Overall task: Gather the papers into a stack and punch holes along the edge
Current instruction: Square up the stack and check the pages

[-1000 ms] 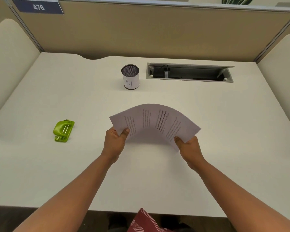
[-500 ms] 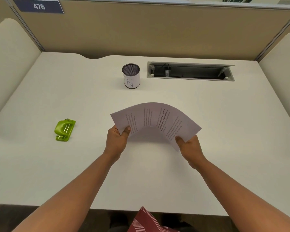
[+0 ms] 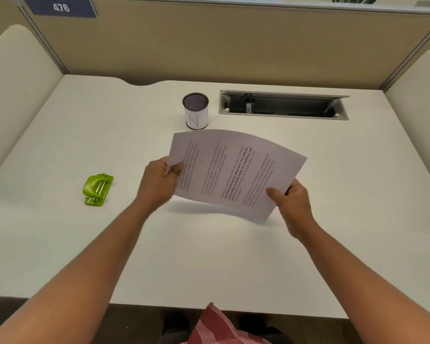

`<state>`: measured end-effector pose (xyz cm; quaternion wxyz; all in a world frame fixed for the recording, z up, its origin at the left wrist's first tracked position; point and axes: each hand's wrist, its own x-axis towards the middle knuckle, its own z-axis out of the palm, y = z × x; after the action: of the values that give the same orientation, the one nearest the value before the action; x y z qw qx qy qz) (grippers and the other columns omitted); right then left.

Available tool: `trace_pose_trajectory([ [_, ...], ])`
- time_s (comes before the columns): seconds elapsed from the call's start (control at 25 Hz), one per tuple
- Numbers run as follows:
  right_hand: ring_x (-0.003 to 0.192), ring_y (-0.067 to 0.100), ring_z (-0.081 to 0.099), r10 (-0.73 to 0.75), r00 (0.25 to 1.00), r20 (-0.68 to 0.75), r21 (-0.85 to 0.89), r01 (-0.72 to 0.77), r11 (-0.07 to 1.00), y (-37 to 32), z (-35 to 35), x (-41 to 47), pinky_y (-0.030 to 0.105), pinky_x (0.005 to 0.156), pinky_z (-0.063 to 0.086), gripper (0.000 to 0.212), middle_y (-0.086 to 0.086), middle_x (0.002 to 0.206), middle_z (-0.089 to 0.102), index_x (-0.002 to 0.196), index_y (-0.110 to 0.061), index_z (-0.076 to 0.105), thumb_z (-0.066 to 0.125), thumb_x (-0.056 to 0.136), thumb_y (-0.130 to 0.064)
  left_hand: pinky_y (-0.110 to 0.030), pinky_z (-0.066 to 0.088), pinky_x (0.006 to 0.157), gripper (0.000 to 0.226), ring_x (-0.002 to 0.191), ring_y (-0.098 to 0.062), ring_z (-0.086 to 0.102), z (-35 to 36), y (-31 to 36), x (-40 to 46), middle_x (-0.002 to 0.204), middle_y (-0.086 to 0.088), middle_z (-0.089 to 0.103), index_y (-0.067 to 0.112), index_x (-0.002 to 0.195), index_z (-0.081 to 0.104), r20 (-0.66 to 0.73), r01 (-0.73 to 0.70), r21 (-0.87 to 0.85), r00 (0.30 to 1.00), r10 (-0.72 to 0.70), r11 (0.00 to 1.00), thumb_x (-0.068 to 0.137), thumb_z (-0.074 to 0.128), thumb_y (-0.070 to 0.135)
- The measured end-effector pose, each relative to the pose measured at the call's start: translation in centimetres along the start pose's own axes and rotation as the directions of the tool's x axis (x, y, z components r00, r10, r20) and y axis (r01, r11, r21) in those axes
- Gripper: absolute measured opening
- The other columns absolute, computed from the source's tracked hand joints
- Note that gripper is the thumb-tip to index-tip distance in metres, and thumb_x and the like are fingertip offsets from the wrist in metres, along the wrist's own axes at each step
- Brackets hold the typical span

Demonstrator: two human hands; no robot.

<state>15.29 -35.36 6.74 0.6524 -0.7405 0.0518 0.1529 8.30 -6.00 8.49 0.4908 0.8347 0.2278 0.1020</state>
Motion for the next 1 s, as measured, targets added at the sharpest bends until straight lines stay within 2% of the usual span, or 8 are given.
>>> trace_pose_trajectory([
  [0.08,0.115,0.027,0.066,-0.045,0.996,-0.082,0.072,0.051,0.996,-0.8,-0.3,0.6,0.046,0.097,0.056,0.054,0.003,0.132,0.063,0.135,-0.021,0.053,0.071,0.087,-0.003,-0.031,0.047,0.068,0.016,0.078,-0.022,0.060,-1.8,1.4,1.4,0.092,-0.013,0.073,0.005,0.090,0.069,0.092,-0.045,0.171,0.995,0.030,0.984,0.098,0.057,0.012],
  [0.12,0.123,0.023,0.060,-0.087,0.988,-0.126,0.023,0.091,0.996,-1.6,-0.3,0.6,0.043,0.103,0.052,0.068,0.001,0.144,0.053,0.145,-0.025,0.043,0.074,0.087,-0.007,-0.031,0.045,0.066,0.016,0.075,-0.024,0.058,-2.6,2.2,1.9,0.090,-0.016,0.072,0.004,0.088,0.068,0.139,-0.079,0.243,0.989,0.045,0.967,0.097,0.056,0.009],
  [0.24,0.137,0.004,0.032,-0.267,0.961,-0.066,-0.351,0.228,0.908,-4.2,0.2,0.5,0.031,0.112,0.030,0.088,-0.008,0.163,0.029,0.155,-0.034,0.025,0.079,0.085,-0.032,-0.041,0.052,0.072,0.018,0.082,-0.033,0.064,-3.9,4.9,2.8,0.087,-0.012,0.072,0.008,0.084,0.068,0.274,-0.195,0.392,0.958,0.088,0.899,0.092,0.052,0.004],
  [0.36,0.125,0.001,0.046,-0.276,0.934,0.226,-0.486,0.354,0.799,-6.6,1.1,0.9,0.034,0.109,0.038,0.065,-0.013,0.146,0.053,0.145,-0.033,0.046,0.077,0.087,-0.034,-0.043,0.054,0.076,0.025,0.084,-0.027,0.066,-4.1,7.7,3.0,0.085,0.000,0.073,0.017,0.081,0.070,0.396,-0.299,0.475,0.912,0.102,0.828,0.093,0.052,0.006],
  [0.48,0.094,-0.001,0.069,-0.170,0.907,0.386,-0.459,0.349,0.817,-7.3,1.8,1.1,0.041,0.093,0.057,0.024,-0.017,0.111,0.074,0.117,-0.030,0.071,0.065,0.096,-0.020,-0.037,0.052,0.072,0.037,0.080,-0.023,0.063,-3.8,9.5,2.9,0.077,0.011,0.067,0.030,0.066,0.061,0.442,-0.351,0.513,0.890,0.109,0.783,0.090,0.053,0.004],
  [0.64,0.089,0.010,0.073,-0.127,0.906,0.403,-0.469,0.324,0.821,-6.7,2.0,1.3,0.047,0.088,0.058,0.021,-0.010,0.098,0.077,0.103,-0.023,0.076,0.057,0.099,-0.016,-0.036,0.051,0.069,0.043,0.080,-0.024,0.063,-3.6,9.8,2.8,0.075,0.014,0.065,0.035,0.062,0.057,0.444,-0.346,0.505,0.890,0.105,0.791,0.089,0.052,0.003],
  [0.84,0.082,0.010,0.072,-0.135,0.904,0.405,-0.579,0.368,0.728,-7.1,1.6,1.8,0.045,0.080,0.060,0.022,-0.011,0.093,0.076,0.097,-0.026,0.075,0.055,0.100,-0.018,-0.032,0.054,0.075,0.027,0.088,-0.013,0.067,-3.1,9.6,2.6,0.095,0.013,0.075,0.030,0.095,0.078,0.458,-0.347,0.376,0.876,0.153,0.859,0.096,0.057,0.012],
  [1.0,0.085,0.009,0.071,-0.157,0.901,0.404,-0.574,0.384,0.723,-7.7,1.5,1.7,0.045,0.083,0.059,0.019,-0.012,0.096,0.076,0.101,-0.028,0.075,0.058,0.099,-0.021,-0.023,0.049,0.071,0.027,0.087,-0.005,0.068,-2.9,8.9,3.0,0.091,0.014,0.076,0.023,0.096,0.081,0.460,-0.289,0.289,0.878,0.133,0.913,0.098,0.057,0.010],
])
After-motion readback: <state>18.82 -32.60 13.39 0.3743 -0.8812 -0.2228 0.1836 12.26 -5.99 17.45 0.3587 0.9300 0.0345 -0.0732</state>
